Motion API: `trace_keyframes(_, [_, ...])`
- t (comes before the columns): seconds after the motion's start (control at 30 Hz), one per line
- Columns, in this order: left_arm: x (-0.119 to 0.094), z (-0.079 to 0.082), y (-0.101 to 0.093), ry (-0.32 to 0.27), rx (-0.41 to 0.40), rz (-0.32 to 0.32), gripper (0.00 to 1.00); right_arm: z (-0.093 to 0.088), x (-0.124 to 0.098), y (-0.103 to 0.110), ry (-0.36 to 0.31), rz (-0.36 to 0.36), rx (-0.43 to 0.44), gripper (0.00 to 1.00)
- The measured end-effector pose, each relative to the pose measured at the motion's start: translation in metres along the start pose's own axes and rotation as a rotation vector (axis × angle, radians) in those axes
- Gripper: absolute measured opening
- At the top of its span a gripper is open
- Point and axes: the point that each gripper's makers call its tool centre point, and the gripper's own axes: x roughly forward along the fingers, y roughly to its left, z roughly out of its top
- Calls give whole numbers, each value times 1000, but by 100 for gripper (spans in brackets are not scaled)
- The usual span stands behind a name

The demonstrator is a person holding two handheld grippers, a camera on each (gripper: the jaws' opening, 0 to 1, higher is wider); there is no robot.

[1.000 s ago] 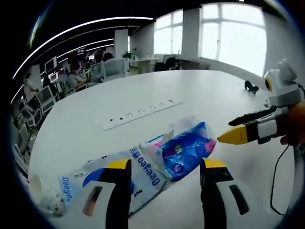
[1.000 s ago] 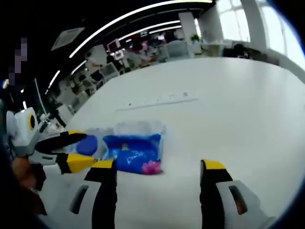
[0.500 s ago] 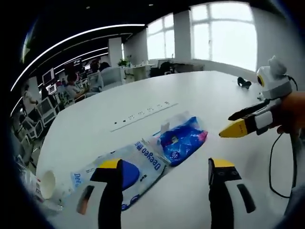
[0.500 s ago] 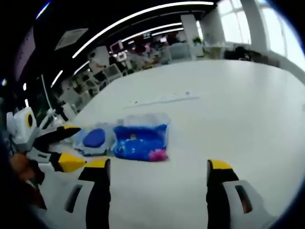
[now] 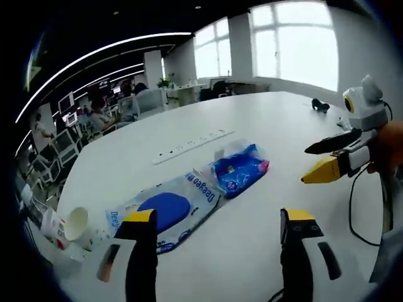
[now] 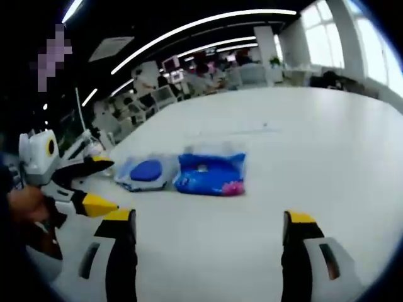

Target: Arrange the tabletop items into an orderly group along one side of the table until the central work area is clear of visible clutter.

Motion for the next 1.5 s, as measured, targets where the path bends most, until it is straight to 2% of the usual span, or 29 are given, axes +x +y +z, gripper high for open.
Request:
trace_keyframes(0.17, [-15, -5, -4, -5, 9, 4, 83, -7, -8, 12, -5, 18, -14, 100])
trace_keyframes(0.5, [-43, -20, -4, -5, -9, 20, 85, -22, -24, 31, 0, 51, -40, 100])
trace_keyframes(0.93, [-76, -34, -5, -12, -6, 49, 89, -30, -39, 51, -13, 85, -68, 100])
trace_keyframes(1.1, [-90, -47, -6, -3, -26, 58, 90, -38, -43, 62, -8, 103, -80, 100])
trace_keyframes(1.37, [-108, -79, -7, 32, -74, 84, 90, -63, -47, 73, 18, 108, -72, 100])
trace_keyframes(1.5, [-115, -88, -6, 40, -103, 98, 91, -73, -48, 81, 27, 117, -70, 100])
